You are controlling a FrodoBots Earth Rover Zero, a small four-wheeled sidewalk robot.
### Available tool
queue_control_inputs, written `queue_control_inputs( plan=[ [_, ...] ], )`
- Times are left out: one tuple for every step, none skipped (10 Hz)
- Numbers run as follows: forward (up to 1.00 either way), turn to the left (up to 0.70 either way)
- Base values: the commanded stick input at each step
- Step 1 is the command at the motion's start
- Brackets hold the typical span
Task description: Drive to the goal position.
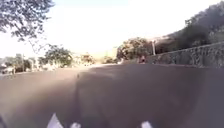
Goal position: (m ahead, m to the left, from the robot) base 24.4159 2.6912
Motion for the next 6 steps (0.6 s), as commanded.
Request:
queue_control_inputs(
  plan=[
    [0.85, 0.0],
    [0.85, 0.0],
    [0.85, 0.0],
    [0.85, 0.0],
    [0.85, 0.0],
    [0.85, 0.0]
  ],
)
